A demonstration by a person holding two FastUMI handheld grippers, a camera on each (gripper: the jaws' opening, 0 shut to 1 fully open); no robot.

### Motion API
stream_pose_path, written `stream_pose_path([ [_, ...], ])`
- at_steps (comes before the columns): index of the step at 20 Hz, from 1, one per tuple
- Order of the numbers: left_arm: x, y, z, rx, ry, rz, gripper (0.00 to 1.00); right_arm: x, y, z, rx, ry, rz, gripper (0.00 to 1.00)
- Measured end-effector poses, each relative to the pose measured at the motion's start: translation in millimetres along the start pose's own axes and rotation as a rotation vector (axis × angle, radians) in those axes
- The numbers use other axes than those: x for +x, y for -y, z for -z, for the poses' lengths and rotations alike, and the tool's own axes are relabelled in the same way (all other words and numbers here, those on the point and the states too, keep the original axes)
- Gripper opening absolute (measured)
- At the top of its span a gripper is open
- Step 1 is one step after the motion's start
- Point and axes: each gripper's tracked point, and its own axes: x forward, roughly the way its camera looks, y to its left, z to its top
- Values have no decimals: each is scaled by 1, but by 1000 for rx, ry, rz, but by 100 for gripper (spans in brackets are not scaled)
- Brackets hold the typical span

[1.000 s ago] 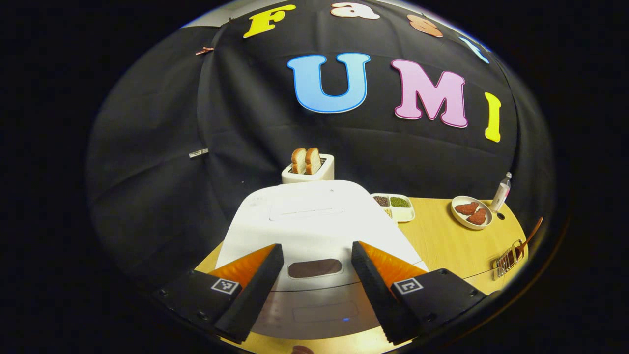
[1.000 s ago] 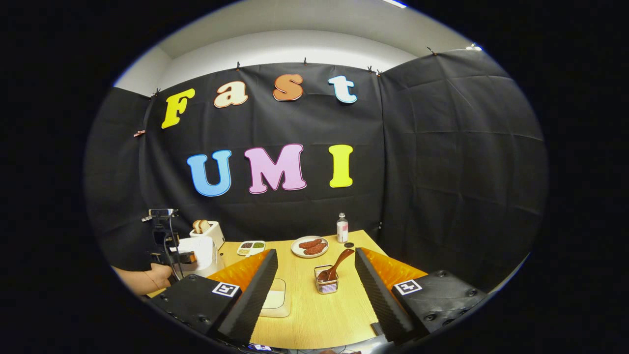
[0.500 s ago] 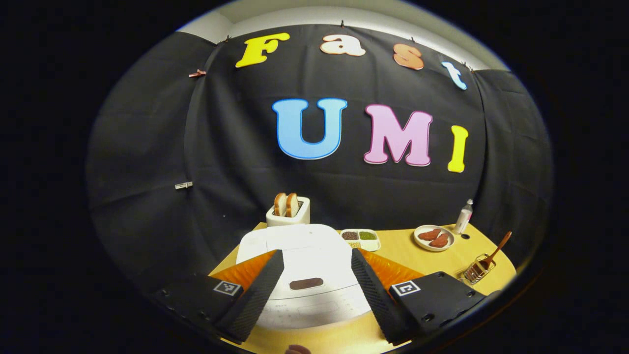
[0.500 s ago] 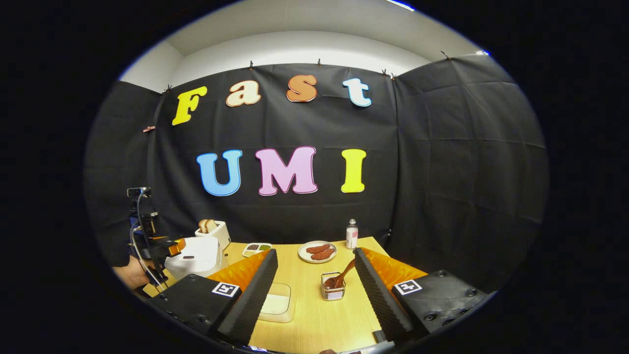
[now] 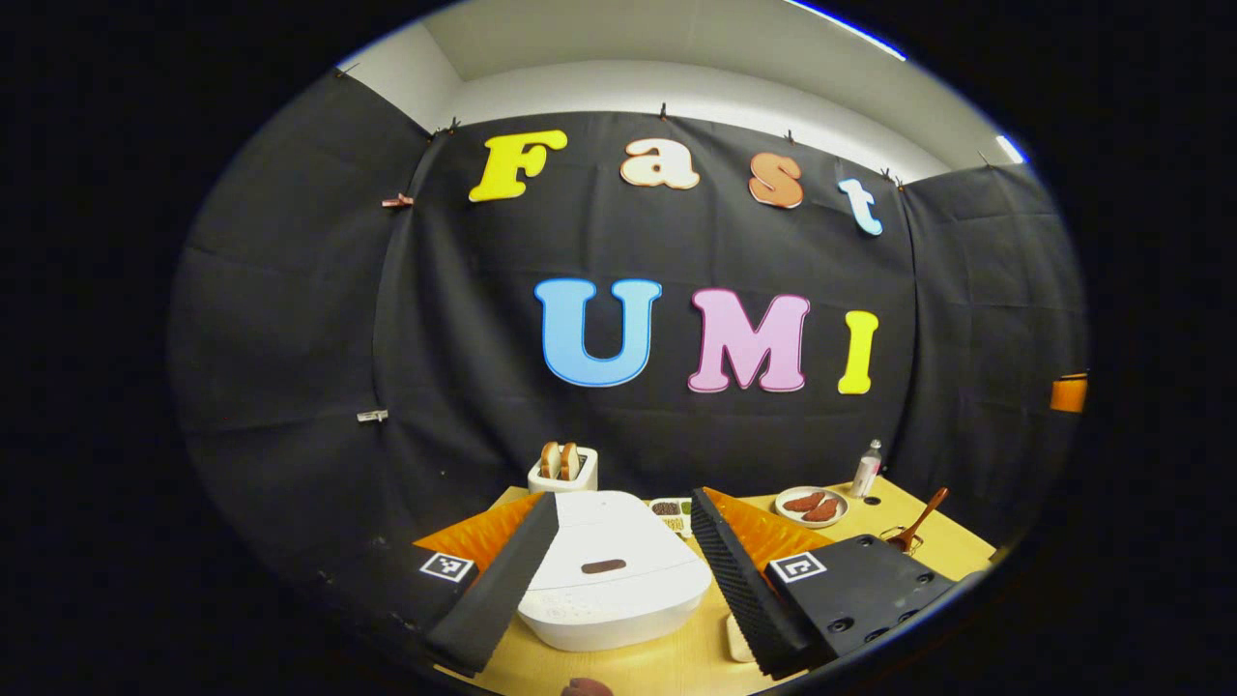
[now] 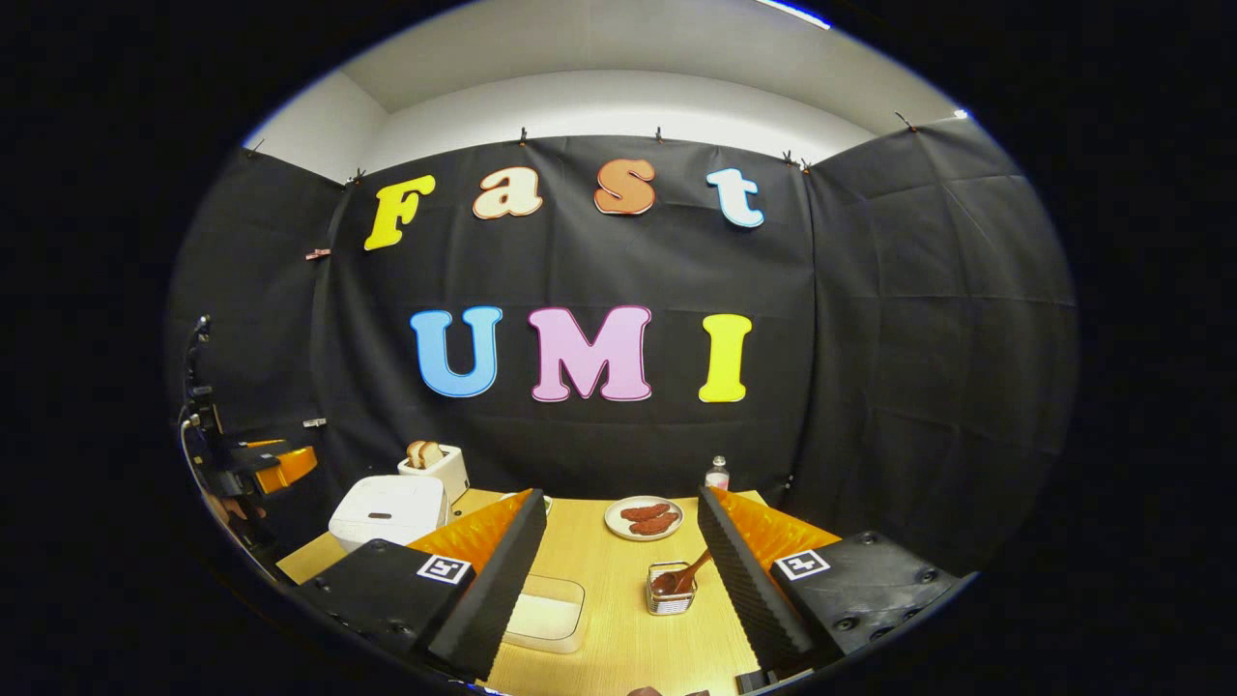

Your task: Close the left gripper, press the button to open the rice cooker; take a wooden spoon from the chopstick holder with the right hand, scoop a spoonful of rice and pour it into the rice cooker, then put the wooden spoon back into the chopstick holder.

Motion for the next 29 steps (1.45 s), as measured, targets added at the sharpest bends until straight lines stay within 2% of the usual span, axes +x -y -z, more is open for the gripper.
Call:
stream_pose_path([
  [4, -33, 0, -31, -14, 60, -22, 95, 8, -2, -13, -15, 40, -2, 98],
  [5, -39, -1, -34, 2, 70, -29, 95, 9, -2, -15, -18, 46, -2, 94],
  [9, -55, 6, -48, 52, 95, -12, 95, 11, -5, -22, -22, 61, -8, 98],
  [29, -56, 5, -49, 62, 71, 5, 95, 13, -18, -20, -67, 54, -20, 98],
])
